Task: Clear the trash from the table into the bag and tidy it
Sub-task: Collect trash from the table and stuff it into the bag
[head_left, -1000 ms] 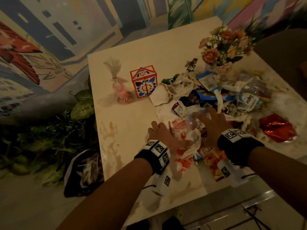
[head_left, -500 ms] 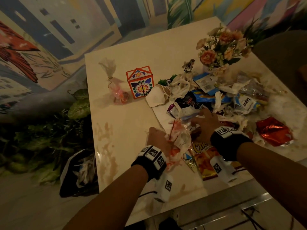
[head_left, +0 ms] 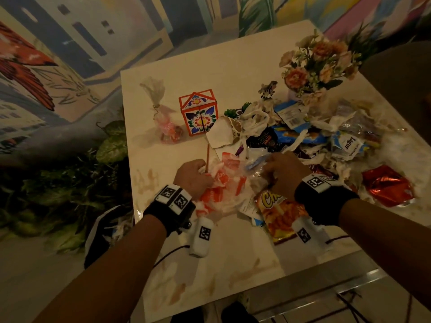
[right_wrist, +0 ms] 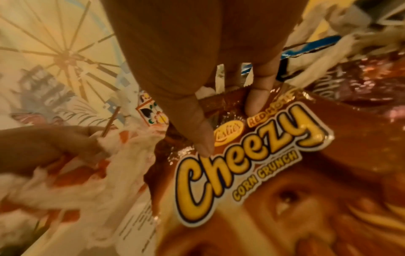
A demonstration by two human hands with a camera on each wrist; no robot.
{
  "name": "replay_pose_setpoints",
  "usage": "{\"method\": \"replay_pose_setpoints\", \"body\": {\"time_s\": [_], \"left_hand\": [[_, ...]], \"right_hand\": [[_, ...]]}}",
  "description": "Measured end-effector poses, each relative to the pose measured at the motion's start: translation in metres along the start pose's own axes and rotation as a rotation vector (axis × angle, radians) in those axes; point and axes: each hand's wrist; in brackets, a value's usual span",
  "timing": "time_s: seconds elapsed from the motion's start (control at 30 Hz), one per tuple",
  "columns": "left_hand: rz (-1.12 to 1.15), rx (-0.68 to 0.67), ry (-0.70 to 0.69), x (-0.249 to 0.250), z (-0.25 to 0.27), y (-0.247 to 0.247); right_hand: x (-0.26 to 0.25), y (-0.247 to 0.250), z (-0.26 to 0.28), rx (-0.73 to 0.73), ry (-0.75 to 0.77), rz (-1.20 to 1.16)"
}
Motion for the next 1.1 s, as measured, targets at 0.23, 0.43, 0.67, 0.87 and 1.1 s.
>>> {"method": "replay_pose_setpoints", "body": {"time_s": [0.23, 0.43, 0.67, 0.87, 1.1], "left_hand": [[0.1, 0.087, -0.052, 0.008, 0.001, 0.011], [0.124, 0.119, -0.095, 0.014, 0.002, 0.024], [0.101, 0.192, -0.169, 0.015, 0.002, 0.04], [0.164, 0.334, -0.206, 0.023, 0.005, 0.059], [0.167, 0.465, -0.176, 0.025, 0.004, 0.075]], "right_hand": [[-0.028, -0.01, -0.004, 0.043, 0.12, 0.06], [-0.027, -0.011, -0.007, -0.062, 0.017, -0.116], [-0.022, 0.011, -0.005, 0.038, -0.035, -0.22], [-0.022, 0.057, 0.002, 0.144, -0.017, -0.121], [-0.03, 0.102, 0.008, 0.279, -0.033, -0.149]]}}
Point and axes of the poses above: each hand's wrist, its own z-axis away from the middle knuckle, its own y-axis out of the back of the hand, x = y × z, and after that the axes turned 5 degrees about -x, right-handed
